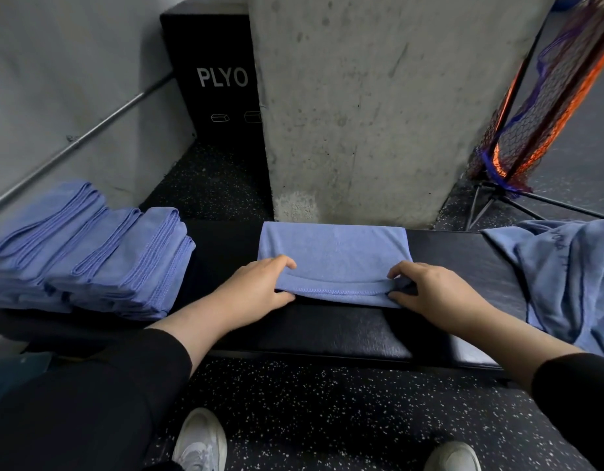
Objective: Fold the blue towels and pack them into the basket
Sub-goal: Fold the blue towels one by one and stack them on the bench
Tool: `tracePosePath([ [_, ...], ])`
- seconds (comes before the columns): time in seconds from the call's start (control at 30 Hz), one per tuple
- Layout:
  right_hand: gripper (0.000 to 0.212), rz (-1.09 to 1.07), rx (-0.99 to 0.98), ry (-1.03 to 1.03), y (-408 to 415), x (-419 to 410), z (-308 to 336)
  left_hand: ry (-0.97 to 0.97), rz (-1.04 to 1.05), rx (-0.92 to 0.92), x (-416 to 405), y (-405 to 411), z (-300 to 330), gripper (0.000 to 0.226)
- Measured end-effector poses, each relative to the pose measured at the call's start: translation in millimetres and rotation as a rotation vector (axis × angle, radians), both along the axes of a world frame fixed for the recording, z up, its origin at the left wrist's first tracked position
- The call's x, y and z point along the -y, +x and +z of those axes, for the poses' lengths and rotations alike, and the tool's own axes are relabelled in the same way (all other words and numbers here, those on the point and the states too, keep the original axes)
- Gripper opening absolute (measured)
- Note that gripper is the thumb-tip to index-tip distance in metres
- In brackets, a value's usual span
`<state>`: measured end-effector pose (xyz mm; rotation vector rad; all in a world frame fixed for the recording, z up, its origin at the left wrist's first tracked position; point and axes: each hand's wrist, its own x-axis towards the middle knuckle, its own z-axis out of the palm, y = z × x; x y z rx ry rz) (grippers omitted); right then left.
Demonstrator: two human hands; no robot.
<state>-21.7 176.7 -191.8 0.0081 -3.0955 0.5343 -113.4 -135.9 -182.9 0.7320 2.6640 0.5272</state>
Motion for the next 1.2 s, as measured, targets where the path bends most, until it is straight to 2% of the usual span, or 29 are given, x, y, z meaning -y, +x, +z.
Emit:
tracePosePath([
  [0.17,0.017,-0.017,-0.022,-0.025,-1,-6,1,0.158,0.069,-0.079,15,-13,7,0.034],
  [0.23,0.021,-0.016,-0.004,-0.043,-2,-10,1,0.252,0.099,-0.083,22,-19,10,0.021],
  [0.33,0.029,0.027,0.074,-0.076,-6,-17,4,0.331,0.166,-0.038,30,-28,12,0.022],
  [0.43,0.020,0.021,0.087,-0.083,-8,-20,7,0.309,0.216,-0.049,34,-34,12,0.018],
  [0.5,0.008,-0.013,0.075,-0.135,-8,-21,5,0.329,0.234,-0.044,31,-35,10,0.025],
  [0.6,0.012,-0.063,0.015,-0.200,-11,-23,1,0.326,0.271,-0.056,21,-37,9,0.037],
  [0.7,0.014,-0.068,-0.058,-0.211,-18,-28,0,0.238,0.268,-0.094,14,-39,8,0.040],
  [0.97,0.035,0.010,0.112,-0.079,-14,-17,13,-0.023,0.073,-0.165,7,-27,11,0.038],
  [1.07,0.036,0.036,0.178,-0.049,-3,-12,21,-0.013,0.050,-0.120,13,-12,15,0.039],
  [1.2,0.036,0.068,0.296,-0.044,24,-7,35,0.058,0.054,0.037,35,4,16,0.041],
])
